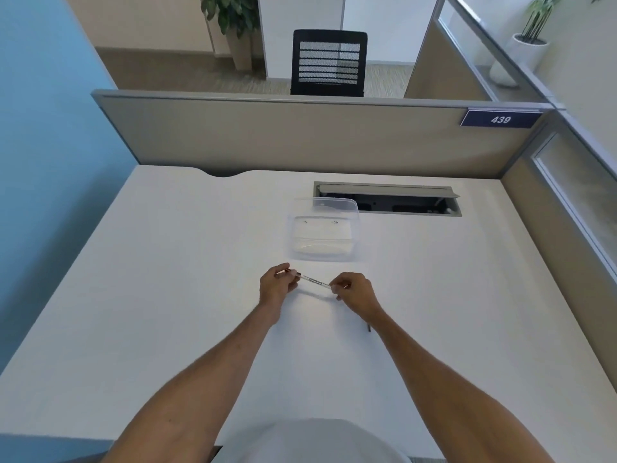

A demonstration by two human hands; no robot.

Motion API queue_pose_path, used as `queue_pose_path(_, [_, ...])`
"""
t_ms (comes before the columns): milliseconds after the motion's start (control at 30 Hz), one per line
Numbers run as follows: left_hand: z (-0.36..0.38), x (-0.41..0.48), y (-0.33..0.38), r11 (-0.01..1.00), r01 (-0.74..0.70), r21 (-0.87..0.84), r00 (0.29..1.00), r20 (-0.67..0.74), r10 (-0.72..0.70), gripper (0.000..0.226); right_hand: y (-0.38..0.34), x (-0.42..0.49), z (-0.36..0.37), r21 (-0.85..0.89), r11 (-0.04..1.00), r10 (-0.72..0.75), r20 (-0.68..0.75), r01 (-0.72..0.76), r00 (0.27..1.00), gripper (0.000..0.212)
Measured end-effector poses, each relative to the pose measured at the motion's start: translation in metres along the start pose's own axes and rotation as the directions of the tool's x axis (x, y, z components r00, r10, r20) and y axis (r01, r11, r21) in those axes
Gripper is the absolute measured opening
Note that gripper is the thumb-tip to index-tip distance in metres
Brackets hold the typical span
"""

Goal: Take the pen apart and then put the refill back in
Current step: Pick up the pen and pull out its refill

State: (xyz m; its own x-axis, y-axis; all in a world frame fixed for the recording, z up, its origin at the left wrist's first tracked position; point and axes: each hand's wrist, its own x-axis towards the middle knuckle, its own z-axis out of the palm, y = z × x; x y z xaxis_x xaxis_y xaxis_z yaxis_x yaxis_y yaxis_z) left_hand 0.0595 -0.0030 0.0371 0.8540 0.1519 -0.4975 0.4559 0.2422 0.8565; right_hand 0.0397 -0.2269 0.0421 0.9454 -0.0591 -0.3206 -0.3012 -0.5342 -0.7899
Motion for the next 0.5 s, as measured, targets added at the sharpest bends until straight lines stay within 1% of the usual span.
queue_pose_path(67, [0.005, -0.006, 0.006, 0.993, 0.085, -0.085, 0.995, 0.061, -0.08, 0.012, -0.006, -0.005, -0.001, 0.153, 0.987, 0.031, 0.056, -0.039, 0.998, 0.009])
queue_pose_path(100, [0.008, -0.011, 0.008, 0.989, 0.115, -0.097, 0.989, 0.107, -0.105, 0.011, -0.009, -0.008, 0.0, 0.221, 0.973, 0.048, 0.087, -0.066, 0.995, 0.009])
queue_pose_path(200, [0.015, -0.025, 0.011, 0.987, 0.141, -0.081, 0.961, 0.249, -0.117, 0.028, -0.018, -0.017, 0.001, 0.386, 0.91, 0.087, 0.189, -0.155, 0.978, 0.014])
queue_pose_path(233, [0.018, -0.028, 0.012, 0.987, 0.137, -0.081, 0.954, 0.28, -0.109, 0.03, -0.02, -0.019, 0.001, 0.425, 0.887, 0.095, 0.219, -0.183, 0.971, 0.016])
queue_pose_path(300, [0.023, -0.034, 0.014, 0.987, 0.129, -0.094, 0.947, 0.307, -0.094, 0.03, -0.025, -0.024, 0.003, 0.489, 0.837, 0.125, 0.267, -0.246, 0.955, 0.02])
queue_pose_path(400, [0.024, -0.037, 0.016, 0.988, 0.115, -0.106, 0.948, 0.309, -0.077, 0.031, -0.028, -0.033, 0.008, 0.556, 0.76, 0.175, 0.322, -0.336, 0.93, 0.026])
queue_pose_path(500, [0.024, -0.038, 0.018, 0.985, 0.114, -0.128, 0.955, 0.288, -0.073, 0.032, -0.026, -0.041, 0.006, 0.558, 0.715, 0.187, 0.427, -0.42, 0.885, 0.035])
